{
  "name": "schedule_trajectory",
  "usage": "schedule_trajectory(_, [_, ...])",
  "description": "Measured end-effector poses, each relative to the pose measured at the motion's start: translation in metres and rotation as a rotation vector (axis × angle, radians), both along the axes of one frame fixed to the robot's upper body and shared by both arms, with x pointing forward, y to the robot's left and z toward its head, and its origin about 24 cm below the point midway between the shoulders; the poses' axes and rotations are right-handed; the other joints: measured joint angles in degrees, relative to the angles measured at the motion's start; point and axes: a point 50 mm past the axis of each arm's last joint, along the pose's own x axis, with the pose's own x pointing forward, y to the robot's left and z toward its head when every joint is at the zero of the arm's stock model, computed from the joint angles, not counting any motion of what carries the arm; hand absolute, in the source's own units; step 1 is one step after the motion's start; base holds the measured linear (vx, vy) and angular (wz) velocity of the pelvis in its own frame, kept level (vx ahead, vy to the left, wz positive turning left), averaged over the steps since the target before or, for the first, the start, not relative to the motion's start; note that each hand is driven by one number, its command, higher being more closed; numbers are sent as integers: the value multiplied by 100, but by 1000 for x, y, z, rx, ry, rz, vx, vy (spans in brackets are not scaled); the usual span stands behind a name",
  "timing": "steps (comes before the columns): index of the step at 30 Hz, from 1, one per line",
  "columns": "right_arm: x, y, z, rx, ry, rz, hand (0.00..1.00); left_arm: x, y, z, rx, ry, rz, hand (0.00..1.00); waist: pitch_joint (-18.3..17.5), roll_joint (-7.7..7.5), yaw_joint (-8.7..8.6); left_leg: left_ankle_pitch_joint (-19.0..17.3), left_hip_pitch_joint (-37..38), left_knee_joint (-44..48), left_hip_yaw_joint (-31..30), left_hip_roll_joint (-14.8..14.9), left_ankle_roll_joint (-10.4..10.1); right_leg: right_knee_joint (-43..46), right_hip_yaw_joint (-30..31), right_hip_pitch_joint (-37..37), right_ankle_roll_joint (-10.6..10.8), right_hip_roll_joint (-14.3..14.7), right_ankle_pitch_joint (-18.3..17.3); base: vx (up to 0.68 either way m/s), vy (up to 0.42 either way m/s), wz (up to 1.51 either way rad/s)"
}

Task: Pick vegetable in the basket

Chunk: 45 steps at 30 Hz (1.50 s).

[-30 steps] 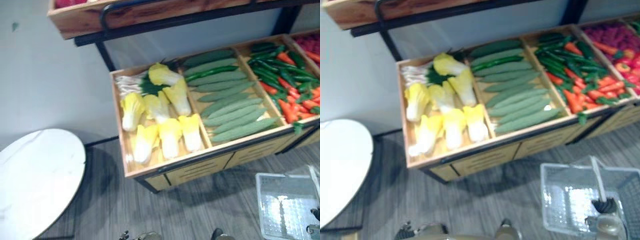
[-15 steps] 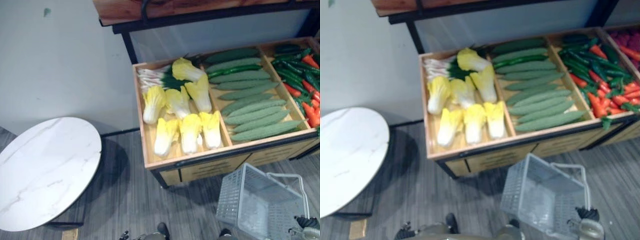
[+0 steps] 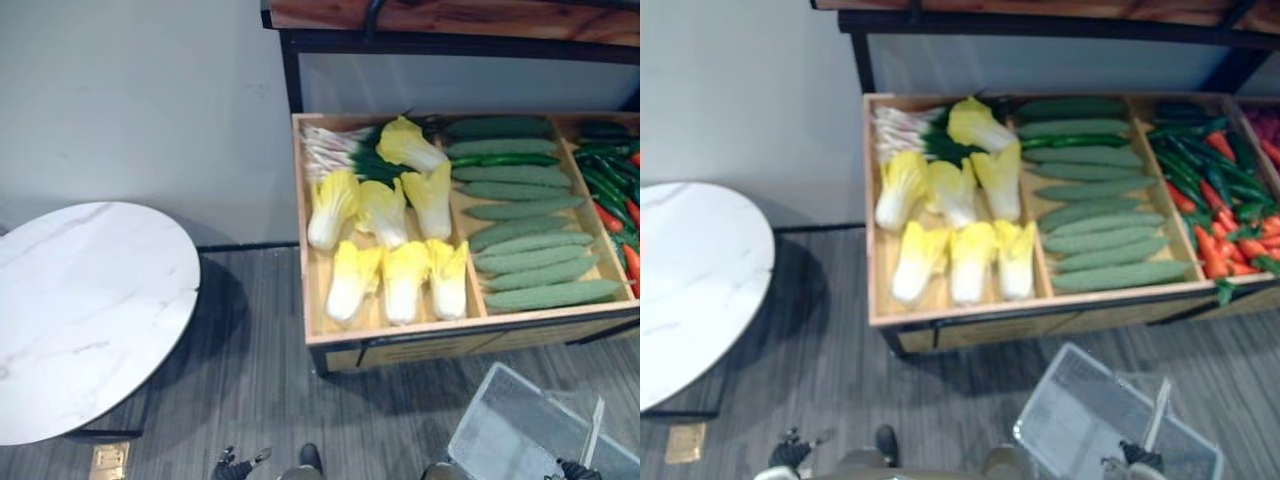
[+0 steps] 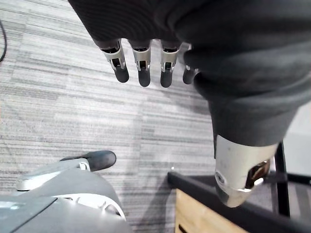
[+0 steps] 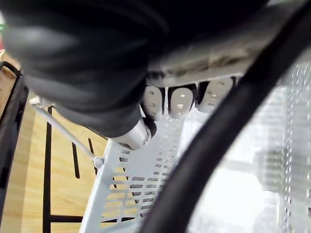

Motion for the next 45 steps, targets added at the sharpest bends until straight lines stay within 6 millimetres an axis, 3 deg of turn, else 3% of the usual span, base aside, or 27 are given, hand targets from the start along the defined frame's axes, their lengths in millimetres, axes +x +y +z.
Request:
schedule_trajectory(5, [-30,-9,-1,25,-37,-243,100,-26,-5,-8,-65,42,221,0,-170,220,-33,130,79,-292,21,126,-168,-879,-153,421,23,334,-16,66,-121,-3])
schedule_trajectory(11, [-50,7,-11,90,-31,-358,100,-37,9,-3,-37,-12,491,0,-543,176,-169,325,213,-596,60,222,-269,-1208,-248,563,6,562,-37,23,-80,-4])
schedule_trajectory(13, [-55,18,-16,119,-24,-379,100,-21,22,11,51,-115,534,0,-614,61,-170,331,215,-616,62,182,-268,-1272,-287,620,2,539,-186,-1,-54,6])
schedule_trajectory(15, [-63,38,-24,163,13,-364,100,6,42,43,206,-289,525,0,-733,-110,-141,404,223,-693,54,118,-291,-1288,-286,644,88,488,-422,-21,-66,5])
schedule_trajectory(17, [-67,44,-26,172,42,-328,100,30,48,71,305,-427,498,0,-755,-135,-129,459,224,-712,56,126,-314,-1284,-275,655,118,494,-483,-44,-69,1])
schedule_trajectory(21, [-72,41,-23,124,81,-237,100,75,36,123,475,-662,381,0,-742,-163,-48,503,230,-770,201,107,-349,-1296,-178,636,178,448,-834,-108,-66,-14])
schedule_trajectory(26, [-80,38,-19,73,125,-173,100,103,18,164,576,-833,230,0,-764,-122,-68,585,291,-774,336,258,-412,-1260,-82,582,163,600,-840,-47,-51,-13])
schedule_trajectory(36, [-71,41,-21,76,142,-77,100,134,-14,187,572,-963,92,0,-837,-382,-245,604,323,-739,607,328,-419,-1243,296,370,169,685,-704,40,-8,-14])
schedule_trajectory(41, [-64,37,-20,63,144,-33,100,147,-19,185,535,-967,87,0,-833,-303,-323,604,333,-739,784,340,-418,-1237,521,244,164,703,-652,-3,-3,-19])
schedule_trajectory(45, [-54,31,-17,41,131,-4,100,155,-16,167,521,-872,53,0,-776,-180,-380,599,416,-772,897,335,-420,-1260,670,214,123,708,-606,-58,-6,-22])
